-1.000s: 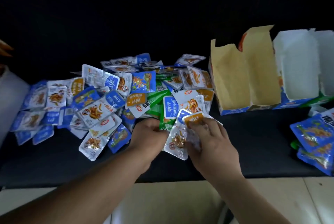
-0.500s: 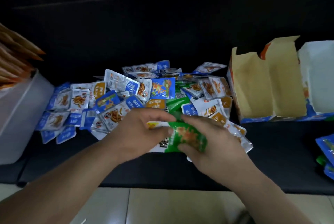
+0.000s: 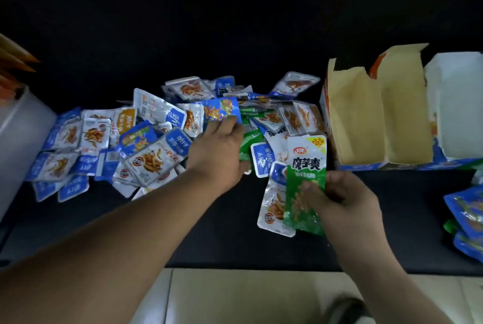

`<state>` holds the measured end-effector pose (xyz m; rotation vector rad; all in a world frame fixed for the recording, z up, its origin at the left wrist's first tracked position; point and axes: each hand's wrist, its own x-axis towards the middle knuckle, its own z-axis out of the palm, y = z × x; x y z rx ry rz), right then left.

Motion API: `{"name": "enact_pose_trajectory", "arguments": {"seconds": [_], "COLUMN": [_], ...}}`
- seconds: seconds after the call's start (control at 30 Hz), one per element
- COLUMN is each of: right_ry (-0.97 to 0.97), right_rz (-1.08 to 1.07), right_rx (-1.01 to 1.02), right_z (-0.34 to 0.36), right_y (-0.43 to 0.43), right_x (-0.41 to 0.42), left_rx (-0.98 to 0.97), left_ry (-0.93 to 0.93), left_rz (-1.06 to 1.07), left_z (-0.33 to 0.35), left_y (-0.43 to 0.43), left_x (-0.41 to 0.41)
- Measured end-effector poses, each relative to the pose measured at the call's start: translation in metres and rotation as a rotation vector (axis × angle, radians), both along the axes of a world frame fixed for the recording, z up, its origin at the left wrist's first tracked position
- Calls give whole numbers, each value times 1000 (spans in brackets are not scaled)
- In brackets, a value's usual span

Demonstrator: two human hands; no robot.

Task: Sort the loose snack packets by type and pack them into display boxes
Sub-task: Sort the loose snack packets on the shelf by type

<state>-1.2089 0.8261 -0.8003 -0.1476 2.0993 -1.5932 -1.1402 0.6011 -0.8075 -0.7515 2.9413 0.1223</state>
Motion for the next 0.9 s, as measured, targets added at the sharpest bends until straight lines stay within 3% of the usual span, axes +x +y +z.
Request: {"name": "enact_pose_trajectory", "arguments": {"seconds": [0.27,0.37,0.53,0.63,0.77,0.83,0.9], "right_ry": [-56,-53,-58,-54,-102,-183,-236], "right_rz": [-21,-24,-33,-50,-51,-32,17], "right_rx": [-27,-46,-87,-149,-245,-296,-320], "right_z": [4,5,11,19,30,33,36], "right_y": [-3,-3,-7,-11,-19,-20,-20], "right_x": [0,0,-2,-4,-2,3,8], "left_rx": [189,167,104,624,1216,1295,1237], "left_ry": [100,171,530,618,543,557,580], "left_rz": [52,-16,55,290,620,599,585], "left_z": [-3,2,35,81,89,79,70], "left_y": [-25,-25,-17,2,42,62,76], "left_x": [3,11,23,27,44,47,47]}}
